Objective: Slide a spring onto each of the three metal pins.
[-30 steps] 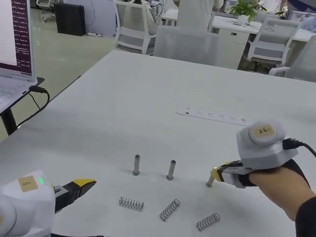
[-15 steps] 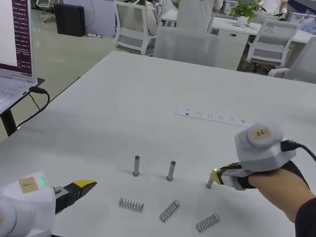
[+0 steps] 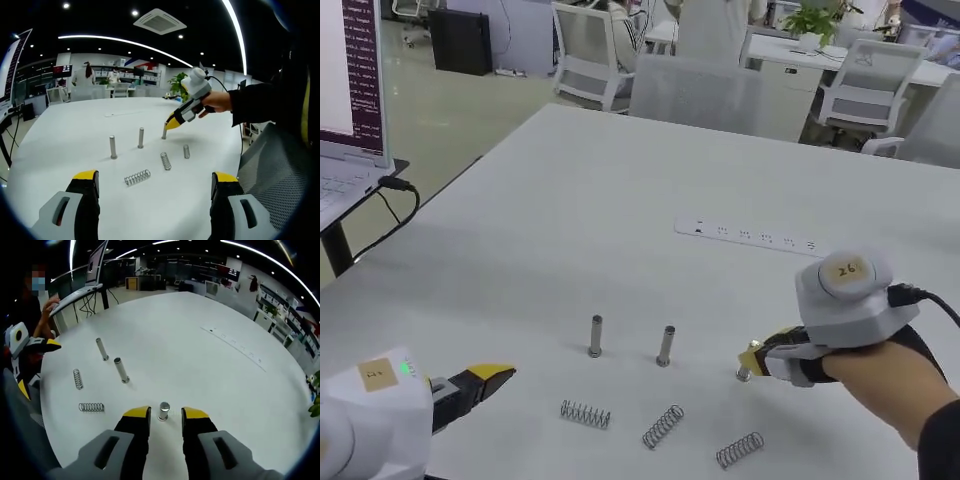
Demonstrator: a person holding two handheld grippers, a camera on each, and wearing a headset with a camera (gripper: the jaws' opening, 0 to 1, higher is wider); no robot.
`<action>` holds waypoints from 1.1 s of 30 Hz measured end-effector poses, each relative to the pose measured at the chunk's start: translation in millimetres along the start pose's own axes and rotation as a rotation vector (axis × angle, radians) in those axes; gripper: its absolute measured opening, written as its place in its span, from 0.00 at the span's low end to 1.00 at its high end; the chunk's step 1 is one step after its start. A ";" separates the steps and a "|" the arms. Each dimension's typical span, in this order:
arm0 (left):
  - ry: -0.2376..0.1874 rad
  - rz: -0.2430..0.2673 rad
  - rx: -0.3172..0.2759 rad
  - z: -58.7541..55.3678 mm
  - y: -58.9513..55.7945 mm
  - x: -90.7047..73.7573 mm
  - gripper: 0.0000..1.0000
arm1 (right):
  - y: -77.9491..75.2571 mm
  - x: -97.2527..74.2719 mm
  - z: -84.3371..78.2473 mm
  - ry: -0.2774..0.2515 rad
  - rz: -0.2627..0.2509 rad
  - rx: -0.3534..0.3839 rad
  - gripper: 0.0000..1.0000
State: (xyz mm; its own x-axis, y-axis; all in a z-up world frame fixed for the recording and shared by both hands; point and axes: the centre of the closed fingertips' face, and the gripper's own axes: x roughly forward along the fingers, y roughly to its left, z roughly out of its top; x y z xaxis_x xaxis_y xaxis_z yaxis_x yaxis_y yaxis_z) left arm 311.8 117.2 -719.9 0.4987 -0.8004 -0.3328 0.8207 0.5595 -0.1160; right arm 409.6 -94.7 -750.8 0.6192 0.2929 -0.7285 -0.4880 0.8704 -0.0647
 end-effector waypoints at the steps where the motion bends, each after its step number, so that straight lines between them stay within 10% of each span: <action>1: -0.001 0.000 0.000 0.2 -0.1 0.2 0.91 | 0.3 -0.3 -0.2 0.000 0.001 0.001 0.25; 33: 0.051 -0.044 0.052 -3.3 8.8 21.6 0.89 | -2.1 -35.1 -5.0 -0.069 -0.038 0.039 0.34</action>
State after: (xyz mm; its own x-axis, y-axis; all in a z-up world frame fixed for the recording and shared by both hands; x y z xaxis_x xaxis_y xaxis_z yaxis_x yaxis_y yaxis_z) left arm 328.8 105.5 -731.2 0.4482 -0.8112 -0.3756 0.8553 0.5113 -0.0835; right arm 385.8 -108.8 -728.5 0.6784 0.2843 -0.6774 -0.4397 0.8959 -0.0643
